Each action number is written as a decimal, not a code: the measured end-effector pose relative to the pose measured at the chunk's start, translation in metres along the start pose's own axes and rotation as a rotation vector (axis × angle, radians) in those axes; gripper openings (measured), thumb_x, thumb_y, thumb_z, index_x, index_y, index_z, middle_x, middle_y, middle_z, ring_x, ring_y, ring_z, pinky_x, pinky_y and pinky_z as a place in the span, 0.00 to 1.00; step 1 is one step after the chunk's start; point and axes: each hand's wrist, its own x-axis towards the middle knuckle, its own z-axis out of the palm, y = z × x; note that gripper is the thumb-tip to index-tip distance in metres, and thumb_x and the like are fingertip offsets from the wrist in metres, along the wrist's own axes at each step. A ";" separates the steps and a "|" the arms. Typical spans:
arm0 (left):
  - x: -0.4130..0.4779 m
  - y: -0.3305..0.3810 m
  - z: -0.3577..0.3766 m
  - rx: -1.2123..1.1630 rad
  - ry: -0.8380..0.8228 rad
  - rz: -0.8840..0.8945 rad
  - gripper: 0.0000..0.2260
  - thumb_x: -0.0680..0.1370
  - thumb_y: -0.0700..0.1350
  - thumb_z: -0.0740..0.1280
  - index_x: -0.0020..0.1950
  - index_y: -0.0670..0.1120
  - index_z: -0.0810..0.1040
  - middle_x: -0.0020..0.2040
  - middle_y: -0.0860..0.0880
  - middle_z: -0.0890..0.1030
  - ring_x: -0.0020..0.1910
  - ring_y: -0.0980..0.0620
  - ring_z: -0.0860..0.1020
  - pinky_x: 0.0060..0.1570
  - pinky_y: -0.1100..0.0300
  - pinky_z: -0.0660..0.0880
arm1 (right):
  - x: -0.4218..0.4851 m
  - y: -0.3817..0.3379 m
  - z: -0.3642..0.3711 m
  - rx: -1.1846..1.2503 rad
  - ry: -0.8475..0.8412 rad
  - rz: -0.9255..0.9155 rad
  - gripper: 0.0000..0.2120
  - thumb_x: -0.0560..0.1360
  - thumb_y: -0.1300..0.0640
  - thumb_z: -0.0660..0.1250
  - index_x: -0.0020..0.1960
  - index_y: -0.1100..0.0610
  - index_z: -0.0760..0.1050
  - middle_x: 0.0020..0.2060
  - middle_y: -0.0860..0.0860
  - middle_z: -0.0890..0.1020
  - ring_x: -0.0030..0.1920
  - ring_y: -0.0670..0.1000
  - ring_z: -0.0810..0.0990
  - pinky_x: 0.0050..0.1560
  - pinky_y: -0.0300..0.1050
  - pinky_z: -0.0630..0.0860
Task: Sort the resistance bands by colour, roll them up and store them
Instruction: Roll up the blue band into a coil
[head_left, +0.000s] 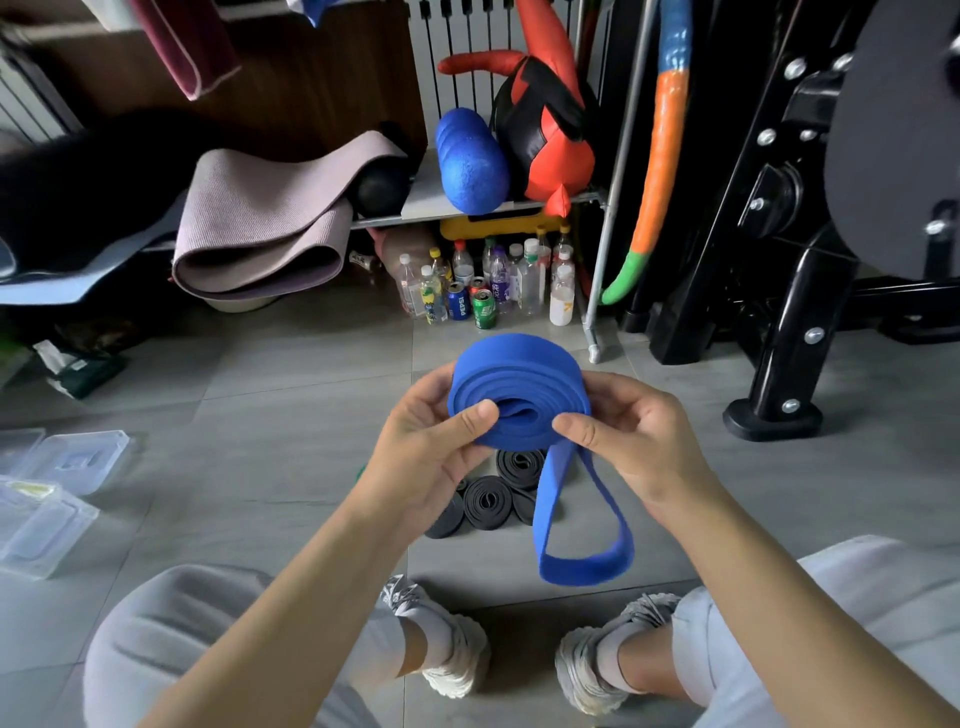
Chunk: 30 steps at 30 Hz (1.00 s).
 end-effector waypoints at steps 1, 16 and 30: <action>-0.002 -0.003 0.000 0.023 0.010 -0.027 0.18 0.70 0.35 0.70 0.60 0.40 0.73 0.51 0.43 0.82 0.51 0.46 0.81 0.52 0.50 0.79 | 0.000 0.000 0.000 0.003 0.011 0.009 0.15 0.66 0.72 0.70 0.47 0.56 0.78 0.38 0.45 0.85 0.40 0.43 0.83 0.41 0.33 0.77; 0.004 0.035 -0.005 0.954 0.014 0.216 0.17 0.72 0.38 0.71 0.45 0.61 0.74 0.38 0.68 0.80 0.40 0.69 0.77 0.45 0.71 0.74 | 0.004 -0.010 -0.007 -0.143 -0.023 0.030 0.16 0.63 0.68 0.75 0.46 0.53 0.80 0.40 0.47 0.86 0.42 0.47 0.84 0.43 0.37 0.79; -0.002 0.035 0.004 1.135 -0.068 0.244 0.19 0.70 0.41 0.74 0.52 0.62 0.76 0.46 0.66 0.79 0.48 0.62 0.77 0.48 0.68 0.73 | 0.002 -0.018 -0.013 -0.334 -0.201 0.078 0.20 0.56 0.52 0.76 0.47 0.48 0.78 0.41 0.43 0.85 0.43 0.44 0.83 0.46 0.35 0.78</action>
